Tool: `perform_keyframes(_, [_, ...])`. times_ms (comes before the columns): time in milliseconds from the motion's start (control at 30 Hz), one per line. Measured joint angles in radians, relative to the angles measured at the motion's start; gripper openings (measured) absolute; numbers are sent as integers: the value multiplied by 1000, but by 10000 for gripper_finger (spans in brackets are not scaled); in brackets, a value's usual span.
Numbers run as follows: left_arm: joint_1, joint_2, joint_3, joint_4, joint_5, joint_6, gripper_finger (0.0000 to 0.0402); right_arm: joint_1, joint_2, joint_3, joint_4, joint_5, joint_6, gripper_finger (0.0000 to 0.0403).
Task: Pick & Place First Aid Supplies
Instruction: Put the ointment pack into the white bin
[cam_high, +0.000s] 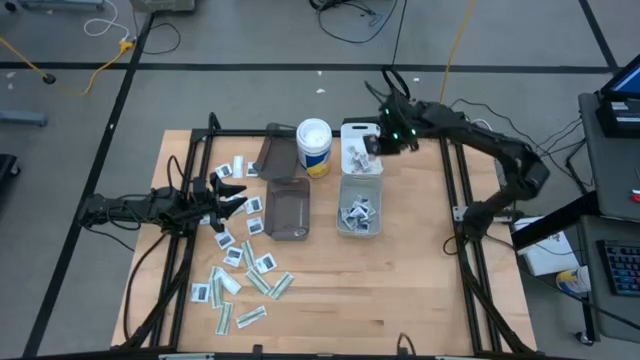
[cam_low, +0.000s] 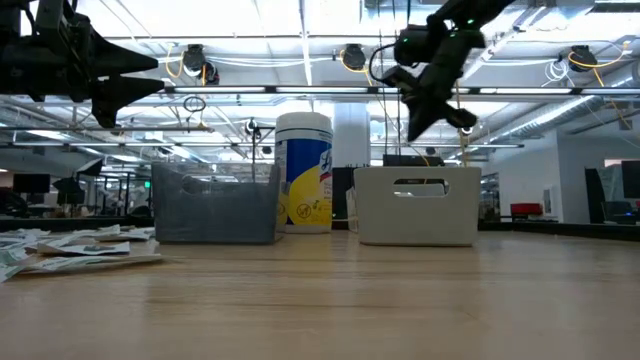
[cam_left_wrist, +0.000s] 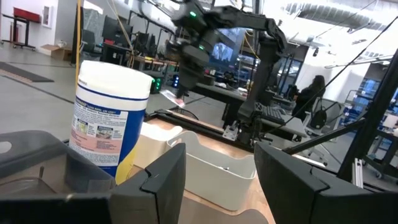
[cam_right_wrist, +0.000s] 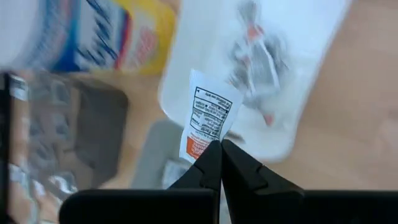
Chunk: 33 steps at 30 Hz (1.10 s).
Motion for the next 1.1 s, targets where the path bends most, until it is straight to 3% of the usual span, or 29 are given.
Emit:
perform_keyframes(400, [0,0,0,0,0,0,196,-112,218,274,-45,-30,-61,0])
perform_keyframes(1100, [0,0,0,0,0,0,196,-98,377,70,154,-23,-123,0])
